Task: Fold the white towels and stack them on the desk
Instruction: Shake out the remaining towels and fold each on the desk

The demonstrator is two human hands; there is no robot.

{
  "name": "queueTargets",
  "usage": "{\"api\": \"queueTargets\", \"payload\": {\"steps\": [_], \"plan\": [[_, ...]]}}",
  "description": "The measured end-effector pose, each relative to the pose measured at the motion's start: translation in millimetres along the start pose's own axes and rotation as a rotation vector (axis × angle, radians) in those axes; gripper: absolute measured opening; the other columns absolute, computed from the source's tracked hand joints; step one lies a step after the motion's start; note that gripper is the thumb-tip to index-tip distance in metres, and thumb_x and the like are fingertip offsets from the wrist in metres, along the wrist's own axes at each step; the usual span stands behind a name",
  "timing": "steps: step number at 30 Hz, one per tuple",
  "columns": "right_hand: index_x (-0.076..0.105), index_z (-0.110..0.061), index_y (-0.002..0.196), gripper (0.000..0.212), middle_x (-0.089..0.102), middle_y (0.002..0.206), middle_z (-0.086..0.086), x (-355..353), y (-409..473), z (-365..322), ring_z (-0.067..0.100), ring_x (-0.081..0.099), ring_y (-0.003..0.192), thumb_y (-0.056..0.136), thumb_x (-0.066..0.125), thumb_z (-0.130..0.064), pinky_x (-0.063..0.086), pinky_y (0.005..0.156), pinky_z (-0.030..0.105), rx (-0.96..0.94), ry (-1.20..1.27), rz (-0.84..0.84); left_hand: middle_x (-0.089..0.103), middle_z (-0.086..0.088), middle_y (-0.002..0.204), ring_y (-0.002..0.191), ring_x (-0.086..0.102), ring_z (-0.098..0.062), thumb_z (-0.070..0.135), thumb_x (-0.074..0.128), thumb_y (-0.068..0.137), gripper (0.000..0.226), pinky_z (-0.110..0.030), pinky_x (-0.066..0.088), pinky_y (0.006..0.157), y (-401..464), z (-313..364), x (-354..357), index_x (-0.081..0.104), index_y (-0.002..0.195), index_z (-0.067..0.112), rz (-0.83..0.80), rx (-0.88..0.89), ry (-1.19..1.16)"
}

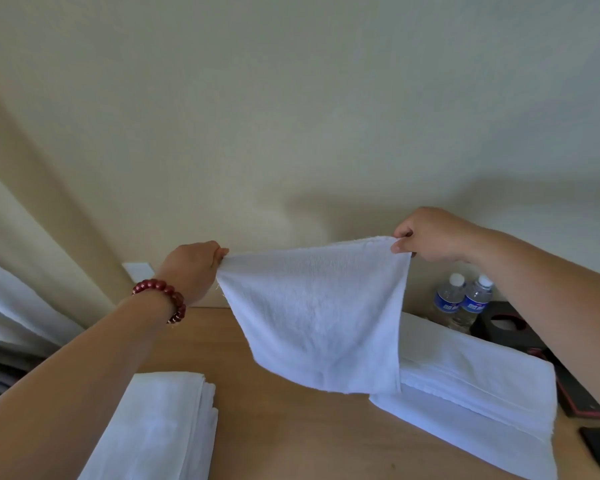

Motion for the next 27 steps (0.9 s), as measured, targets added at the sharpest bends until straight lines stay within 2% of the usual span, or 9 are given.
{"api": "queueTargets", "payload": {"steps": [2, 5, 8, 11, 15, 17, 20, 24, 27], "plan": [[0.051, -0.016, 0.055, 0.044, 0.042, 0.053, -0.001, 4, 12, 0, 0.020, 0.039, 0.055, 0.093, 0.070, -0.024, 0.028, 0.054, 0.030, 0.032, 0.002, 0.033, 0.055, -0.001, 0.070, 0.068, 0.052, -0.019, 0.040, 0.024, 0.106, 0.043, -0.034, 0.041, 0.067, 11, 1, 4, 0.047, 0.078, 0.017, -0.020, -0.004, 0.051], [0.040, -0.013, 0.055, 0.050, 0.032, 0.054, 0.001, 13, 35, 4, 0.019, 0.030, 0.054, 0.095, 0.068, -0.024, 0.022, 0.054, 0.032, 0.037, 0.023, 0.098, 0.052, 0.000, 0.071, 0.073, 0.054, -0.024, 0.039, 0.024, 0.107, 0.042, -0.034, 0.039, 0.068, 25, 0, 11, 0.048, 0.083, 0.015, -0.009, -0.029, 0.085], [0.058, 0.002, 0.073, 0.038, 0.044, 0.060, 0.011, 23, 51, 7, 0.024, 0.040, 0.058, 0.098, 0.063, -0.026, 0.028, 0.057, 0.033, 0.038, 0.027, 0.193, 0.050, 0.000, 0.072, 0.074, 0.053, -0.026, 0.036, 0.026, 0.108, 0.039, -0.034, 0.038, 0.069, 31, 1, 16, 0.048, 0.085, 0.013, 0.036, -0.042, 0.087], [0.060, 0.004, 0.081, 0.035, 0.058, 0.072, 0.023, 37, 54, 6, 0.033, 0.049, 0.065, 0.099, 0.059, -0.025, 0.032, 0.059, 0.035, 0.003, 0.066, 0.282, 0.050, -0.001, 0.074, 0.072, 0.050, -0.025, 0.033, 0.028, 0.108, 0.037, -0.034, 0.036, 0.067, 27, -1, 20, 0.047, 0.084, 0.012, 0.063, -0.090, 0.075], [0.055, -0.004, 0.073, 0.031, 0.055, 0.063, 0.014, 76, 36, 13, 0.026, 0.046, 0.060, 0.099, 0.057, -0.021, 0.031, 0.056, 0.034, -0.031, 0.068, 0.362, 0.052, -0.006, 0.077, 0.073, 0.044, -0.024, 0.023, 0.038, 0.106, 0.031, -0.035, 0.033, 0.066, -6, -5, 34, 0.053, 0.085, 0.007, 0.223, -0.018, -0.064], [0.063, -0.013, 0.078, 0.021, 0.065, 0.071, 0.004, 104, 17, 20, 0.023, 0.055, 0.067, 0.098, 0.061, -0.019, 0.036, 0.060, 0.033, -0.050, 0.119, 0.397, 0.054, -0.008, 0.080, 0.075, 0.043, -0.023, 0.018, 0.044, 0.104, 0.025, -0.035, 0.036, 0.065, -32, -11, 54, 0.057, 0.086, 0.006, 0.261, 0.027, -0.112], [0.074, -0.015, 0.107, 0.015, 0.074, 0.101, 0.000, 160, -20, 38, 0.024, 0.067, 0.090, 0.095, 0.065, -0.017, 0.045, 0.077, 0.031, -0.084, 0.127, 0.366, 0.057, -0.003, 0.075, 0.069, 0.050, -0.023, 0.022, 0.039, 0.099, 0.030, -0.032, 0.043, 0.060, -74, -23, 96, 0.062, 0.083, 0.012, 0.236, 0.103, -0.067], [0.074, -0.029, 0.095, 0.013, 0.071, 0.098, -0.015, 246, -66, 71, 0.009, 0.064, 0.091, 0.091, 0.071, -0.017, 0.044, 0.072, 0.022, -0.103, 0.035, 0.224, 0.054, 0.002, 0.066, 0.059, 0.052, -0.019, 0.035, 0.019, 0.109, 0.061, -0.027, 0.042, 0.057, -135, -25, 158, 0.063, 0.071, 0.016, 0.203, 0.293, -0.016], [0.063, -0.041, 0.081, 0.019, 0.062, 0.085, -0.019, 293, -96, 87, 0.003, 0.058, 0.081, 0.096, 0.063, -0.030, 0.046, 0.067, 0.020, -0.099, -0.001, 0.005, 0.056, 0.002, 0.067, 0.064, 0.055, -0.019, 0.034, 0.014, 0.109, 0.067, -0.029, 0.045, 0.059, -176, -31, 207, 0.066, 0.070, 0.017, 0.099, 0.338, 0.003]]}}
Point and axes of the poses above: each hand's wrist, its own y-axis towards the middle knuckle, its own x-axis out of the palm, z = x × y, the point moved 1 cm from there along y, towards the middle knuckle
